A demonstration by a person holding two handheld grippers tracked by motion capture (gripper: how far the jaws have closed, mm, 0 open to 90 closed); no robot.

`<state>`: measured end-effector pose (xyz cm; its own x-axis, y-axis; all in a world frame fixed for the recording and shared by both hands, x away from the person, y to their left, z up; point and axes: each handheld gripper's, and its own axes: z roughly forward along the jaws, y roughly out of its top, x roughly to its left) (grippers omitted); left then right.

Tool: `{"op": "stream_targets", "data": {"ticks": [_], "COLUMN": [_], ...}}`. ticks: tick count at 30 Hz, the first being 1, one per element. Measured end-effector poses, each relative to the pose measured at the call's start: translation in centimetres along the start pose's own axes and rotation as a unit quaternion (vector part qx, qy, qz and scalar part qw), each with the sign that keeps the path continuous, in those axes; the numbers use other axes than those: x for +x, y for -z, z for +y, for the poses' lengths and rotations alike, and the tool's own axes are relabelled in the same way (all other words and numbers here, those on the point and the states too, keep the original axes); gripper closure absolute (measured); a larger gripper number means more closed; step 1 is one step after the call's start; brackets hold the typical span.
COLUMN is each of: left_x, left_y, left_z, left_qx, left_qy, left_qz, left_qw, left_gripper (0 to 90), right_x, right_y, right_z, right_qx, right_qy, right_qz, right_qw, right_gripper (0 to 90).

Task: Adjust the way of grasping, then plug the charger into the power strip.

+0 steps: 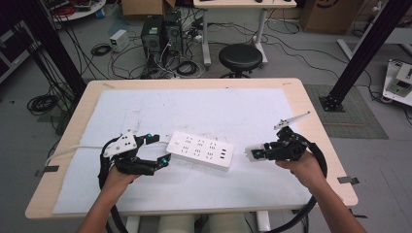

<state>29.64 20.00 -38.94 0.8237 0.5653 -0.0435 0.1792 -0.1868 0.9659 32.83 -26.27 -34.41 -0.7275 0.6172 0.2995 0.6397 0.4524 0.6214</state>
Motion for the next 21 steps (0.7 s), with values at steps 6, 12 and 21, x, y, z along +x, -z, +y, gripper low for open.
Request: {"op": "stream_targets", "data": {"ticks": [6,12,21], "left_x": [0.0,0.1,0.4], "left_y": [0.2,0.8,1.9], "left_z": [0.0,-0.2,-0.6], "left_qx": [0.003,0.005,0.008], "left_qy": [-0.003,-0.003,-0.001], "left_qz": [0.001,0.006,0.020], "left_qw": [1.0000,1.0000,0.9998], "left_gripper": [19.2,19.2,19.2], "right_x": [-0.3,-0.2,0.1], "right_y": [1.0,1.1,0.7], "right_z": [0.0,0.9,2.8], "right_qx": [-0.007,0.001,0.011], "right_qy": [0.021,0.047,0.071], "right_qz": [-0.013,-0.036,-0.049], "right_qw": [0.9997,0.9983,0.9962], "right_gripper": [63.6,63.7,63.7]}}
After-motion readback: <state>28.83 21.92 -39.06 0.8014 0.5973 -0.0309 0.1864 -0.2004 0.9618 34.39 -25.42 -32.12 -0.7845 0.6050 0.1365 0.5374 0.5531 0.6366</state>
